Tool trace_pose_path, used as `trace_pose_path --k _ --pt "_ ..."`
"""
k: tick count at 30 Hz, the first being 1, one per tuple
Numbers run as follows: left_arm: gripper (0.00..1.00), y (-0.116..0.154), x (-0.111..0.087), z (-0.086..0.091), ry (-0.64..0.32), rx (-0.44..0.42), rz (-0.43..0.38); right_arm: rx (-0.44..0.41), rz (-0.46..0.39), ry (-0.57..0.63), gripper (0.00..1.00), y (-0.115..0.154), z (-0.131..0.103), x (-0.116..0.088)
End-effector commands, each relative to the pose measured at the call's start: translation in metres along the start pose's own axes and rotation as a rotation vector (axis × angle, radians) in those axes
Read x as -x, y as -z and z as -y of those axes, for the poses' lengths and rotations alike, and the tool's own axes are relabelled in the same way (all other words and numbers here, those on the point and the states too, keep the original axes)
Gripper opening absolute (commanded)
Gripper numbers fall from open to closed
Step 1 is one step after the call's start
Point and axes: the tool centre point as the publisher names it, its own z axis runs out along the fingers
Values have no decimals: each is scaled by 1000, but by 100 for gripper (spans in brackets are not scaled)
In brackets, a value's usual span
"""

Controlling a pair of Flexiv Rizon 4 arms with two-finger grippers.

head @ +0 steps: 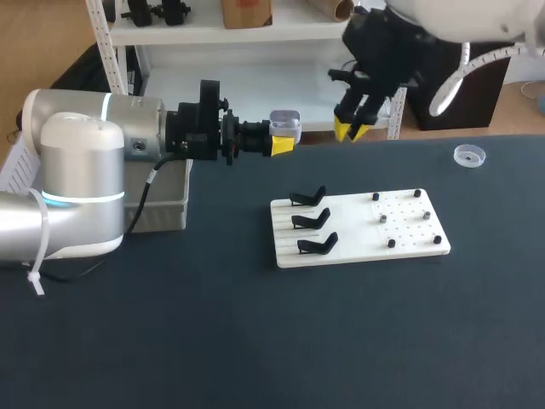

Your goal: Pick up each earbud case from the left stands, insert the matching earbuds, close the lid, and place the case in the box.

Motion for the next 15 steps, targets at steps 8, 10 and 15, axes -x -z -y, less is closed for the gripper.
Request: trace_pose_path --k 8,10,15 --pt "0 0 0 1 -1 4 2 -16 -11 173 0 -6 -38 11" --pt "0 0 0 1 -1 4 2 -31 -9 212 0 -5 -42 17" --pt "0 0 0 1 -1 4 2 -59 -13 288 0 -2 -49 31"
